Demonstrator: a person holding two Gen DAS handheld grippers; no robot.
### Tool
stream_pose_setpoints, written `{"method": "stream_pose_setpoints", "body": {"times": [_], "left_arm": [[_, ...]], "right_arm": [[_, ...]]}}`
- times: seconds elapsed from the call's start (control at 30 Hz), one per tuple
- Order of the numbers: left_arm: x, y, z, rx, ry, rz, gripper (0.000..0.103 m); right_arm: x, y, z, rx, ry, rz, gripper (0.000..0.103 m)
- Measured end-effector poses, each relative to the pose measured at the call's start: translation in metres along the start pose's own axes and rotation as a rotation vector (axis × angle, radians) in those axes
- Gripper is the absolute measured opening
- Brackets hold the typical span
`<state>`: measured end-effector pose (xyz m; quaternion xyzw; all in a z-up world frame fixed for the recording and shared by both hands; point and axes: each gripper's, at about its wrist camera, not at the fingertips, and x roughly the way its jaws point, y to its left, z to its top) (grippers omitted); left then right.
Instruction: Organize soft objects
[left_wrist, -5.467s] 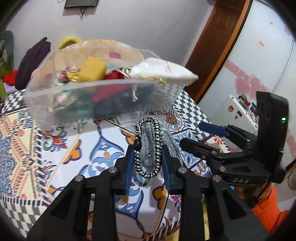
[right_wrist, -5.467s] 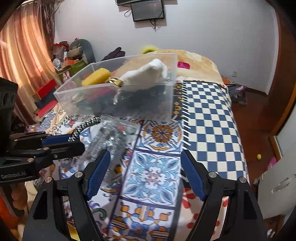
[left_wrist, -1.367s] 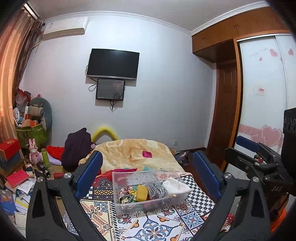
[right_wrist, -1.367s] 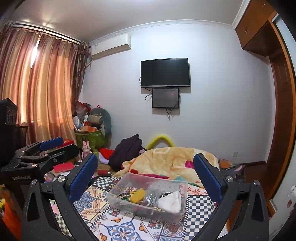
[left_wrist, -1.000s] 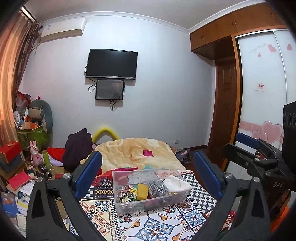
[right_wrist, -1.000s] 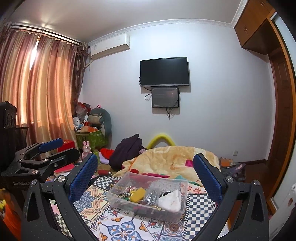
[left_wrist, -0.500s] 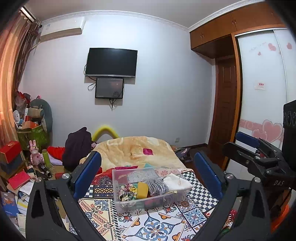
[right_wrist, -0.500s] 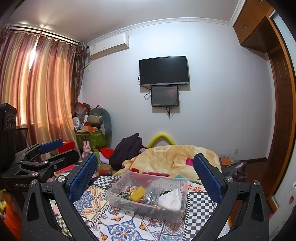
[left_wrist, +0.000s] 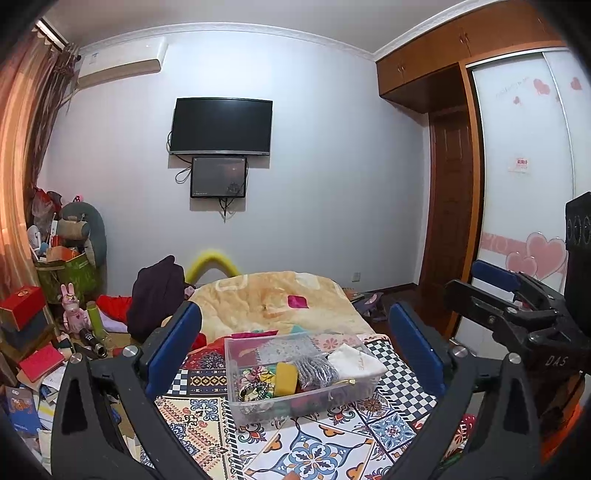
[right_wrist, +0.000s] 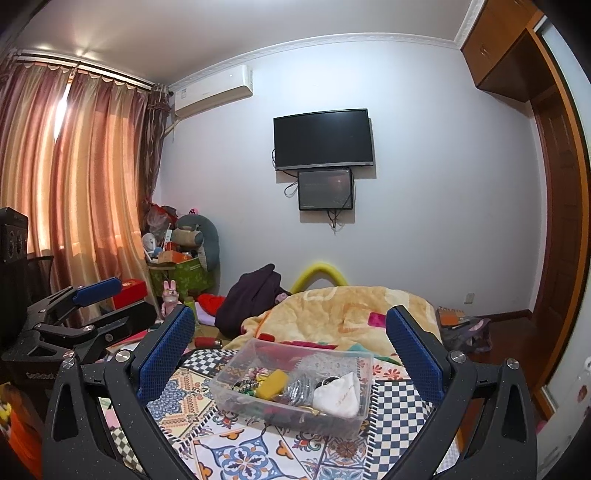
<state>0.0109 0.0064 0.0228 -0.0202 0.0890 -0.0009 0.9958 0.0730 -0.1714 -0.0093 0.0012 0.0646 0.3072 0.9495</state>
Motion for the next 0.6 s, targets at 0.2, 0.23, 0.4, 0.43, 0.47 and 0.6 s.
{"method": "stream_pose_setpoints", "body": {"times": [0.2, 0.23, 0.4, 0.43, 0.47, 0.6], "left_arm": [[0.0008, -0.0002, -0.0003, -0.004, 0.006, -0.011, 0.103], [0.0010, 0.0001, -0.0003, -0.005, 0.008, -0.012, 0.103], [0.0017, 0.0006, 0.0010, -0.007, 0.012, -0.017, 0.103], [0.0015, 0.0006, 0.0009, -0.007, 0.012, -0.017, 0.103], [0.0015, 0.0005, 0.0009, -0.006, 0.012, -0.017, 0.103], [0.0012, 0.0012, 0.0013, -0.009, 0.015, -0.018, 0.103]], "right_arm": [[-0.0016, 0.0012, -0.0001, -0.005, -0.001, -0.016, 0.103], [-0.0019, 0.0011, -0.0003, -0.006, 0.000, -0.017, 0.103], [-0.0012, 0.0022, -0.0006, -0.011, 0.007, -0.021, 0.103], [-0.0015, 0.0025, -0.0007, -0.011, 0.008, -0.021, 0.103], [-0.0017, 0.0027, -0.0004, -0.011, 0.008, -0.021, 0.103], [-0.0013, 0.0032, -0.0026, -0.010, 0.014, -0.020, 0.103]]}}
